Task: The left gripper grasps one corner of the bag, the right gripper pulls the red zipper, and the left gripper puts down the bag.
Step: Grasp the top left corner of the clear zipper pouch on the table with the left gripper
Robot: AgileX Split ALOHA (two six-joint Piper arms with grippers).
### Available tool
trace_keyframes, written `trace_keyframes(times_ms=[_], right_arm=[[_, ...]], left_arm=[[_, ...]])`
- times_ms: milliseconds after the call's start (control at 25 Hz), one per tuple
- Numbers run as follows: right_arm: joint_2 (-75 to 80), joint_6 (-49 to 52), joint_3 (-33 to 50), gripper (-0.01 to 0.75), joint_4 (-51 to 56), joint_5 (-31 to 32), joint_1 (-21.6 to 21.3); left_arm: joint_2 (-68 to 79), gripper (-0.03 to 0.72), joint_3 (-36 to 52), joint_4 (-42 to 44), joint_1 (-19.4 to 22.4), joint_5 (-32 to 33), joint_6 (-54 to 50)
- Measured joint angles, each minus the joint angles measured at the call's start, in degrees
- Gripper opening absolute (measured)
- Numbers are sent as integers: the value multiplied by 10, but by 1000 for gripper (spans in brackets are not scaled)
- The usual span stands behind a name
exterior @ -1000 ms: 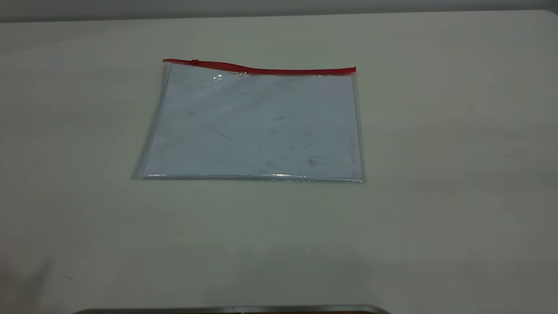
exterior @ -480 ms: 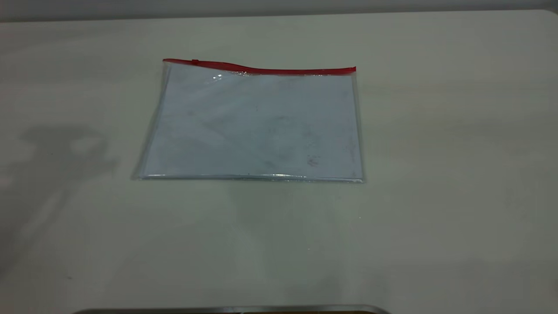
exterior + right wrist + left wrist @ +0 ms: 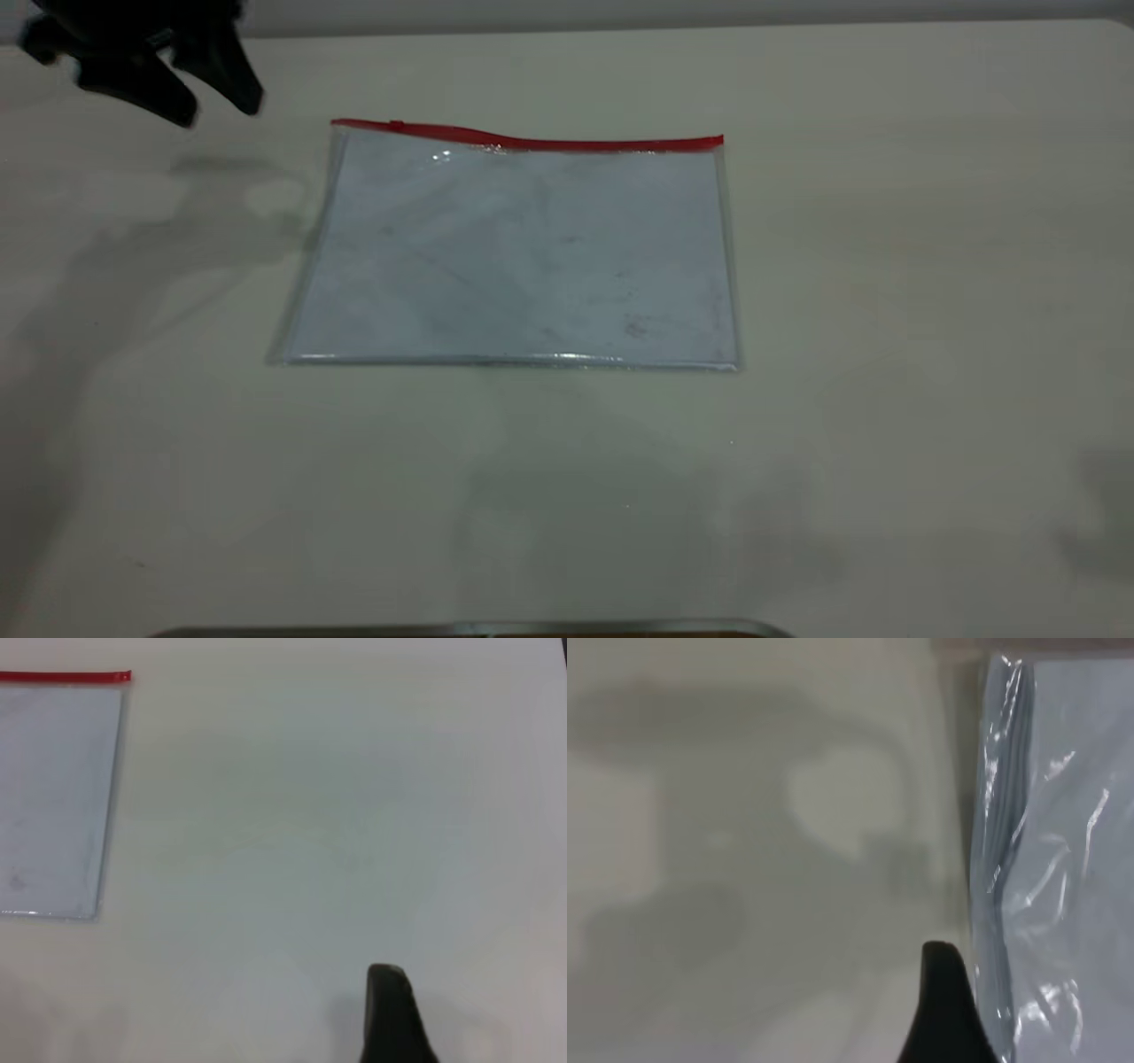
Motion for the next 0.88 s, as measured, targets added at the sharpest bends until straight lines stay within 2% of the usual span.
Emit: trace_keyframes(times_ms=[440, 880], right_arm=[[47, -2, 0, 511, 4, -16, 0], [47, -2, 0, 511, 5, -17, 0]], left_arm=[[104, 590, -98, -159, 0, -7, 179], [176, 590, -124, -282, 0, -14, 290]])
